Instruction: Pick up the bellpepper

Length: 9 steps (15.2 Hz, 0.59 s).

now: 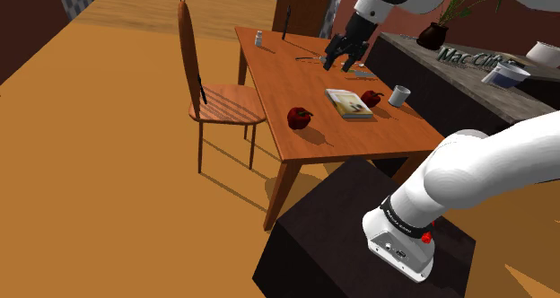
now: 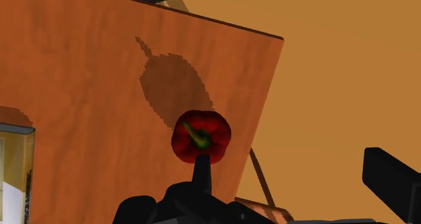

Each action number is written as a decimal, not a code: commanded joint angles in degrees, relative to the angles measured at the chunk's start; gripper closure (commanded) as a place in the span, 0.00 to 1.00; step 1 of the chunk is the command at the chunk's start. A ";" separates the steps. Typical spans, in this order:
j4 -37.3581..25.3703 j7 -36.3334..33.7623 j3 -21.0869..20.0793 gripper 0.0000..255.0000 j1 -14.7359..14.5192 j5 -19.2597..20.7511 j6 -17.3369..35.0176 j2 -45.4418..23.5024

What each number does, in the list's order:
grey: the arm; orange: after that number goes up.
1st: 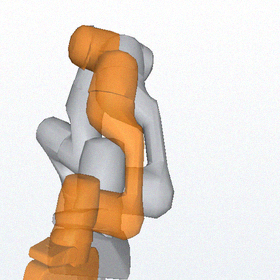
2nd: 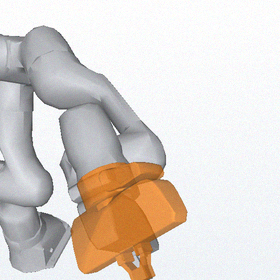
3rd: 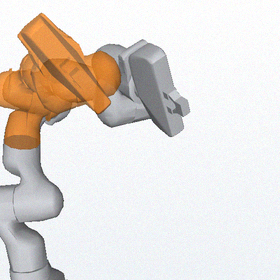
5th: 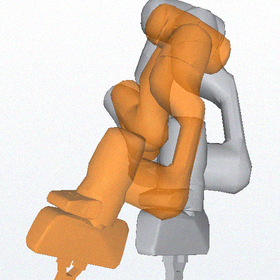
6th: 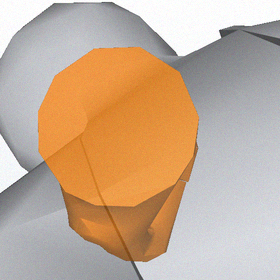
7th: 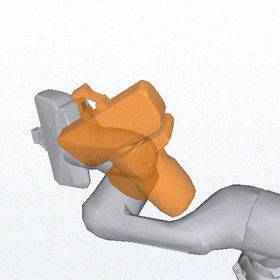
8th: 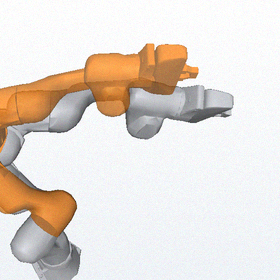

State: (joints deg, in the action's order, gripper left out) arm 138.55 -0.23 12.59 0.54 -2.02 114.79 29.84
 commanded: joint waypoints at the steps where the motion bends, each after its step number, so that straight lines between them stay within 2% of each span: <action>1: 0.18 2.12 1.58 0.00 -0.23 -0.67 2.89 -3.45; 9: -2.88 11.97 7.00 0.00 -2.09 -7.35 12.83 -20.46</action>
State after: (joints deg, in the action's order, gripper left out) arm 136.55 10.15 18.89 -1.28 -8.08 126.36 12.10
